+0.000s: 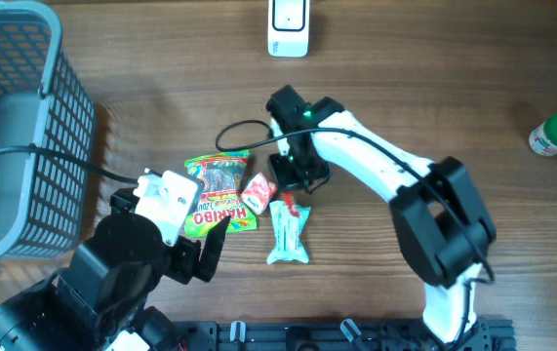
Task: Scan the item barcode
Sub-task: 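Lift the Nescafe stick with the right gripper toward the scanner, then hold the Nescafe stick barcode in front of the white scanner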
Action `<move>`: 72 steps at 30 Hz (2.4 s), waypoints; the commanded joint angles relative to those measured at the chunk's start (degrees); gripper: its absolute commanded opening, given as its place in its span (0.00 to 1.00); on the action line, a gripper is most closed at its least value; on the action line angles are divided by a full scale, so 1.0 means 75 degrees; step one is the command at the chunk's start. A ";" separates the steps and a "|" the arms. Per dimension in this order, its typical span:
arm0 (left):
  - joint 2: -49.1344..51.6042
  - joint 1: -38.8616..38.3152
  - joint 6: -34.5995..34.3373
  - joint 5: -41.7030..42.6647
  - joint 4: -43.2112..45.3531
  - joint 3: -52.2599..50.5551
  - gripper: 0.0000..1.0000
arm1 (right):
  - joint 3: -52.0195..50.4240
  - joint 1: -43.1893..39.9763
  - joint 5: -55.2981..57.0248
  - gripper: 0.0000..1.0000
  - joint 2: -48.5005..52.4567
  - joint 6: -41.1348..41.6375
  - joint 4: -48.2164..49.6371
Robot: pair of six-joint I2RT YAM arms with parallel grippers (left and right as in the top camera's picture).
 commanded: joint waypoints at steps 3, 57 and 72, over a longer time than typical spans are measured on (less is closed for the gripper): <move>-0.0017 0.0026 0.0152 0.0038 -0.0003 -0.0012 1.00 | 0.0099 -0.0478 -0.4951 0.04 -0.0577 -0.1510 0.0408; -0.0017 0.0026 0.0152 0.0038 -0.0003 -0.0012 1.00 | -0.0181 -0.1119 -0.1224 0.04 -0.0548 0.2707 0.5805; -0.0017 0.0026 0.0152 0.0038 -0.0003 -0.0012 1.00 | 0.2693 -0.1364 0.1480 0.05 0.1918 0.2885 0.6508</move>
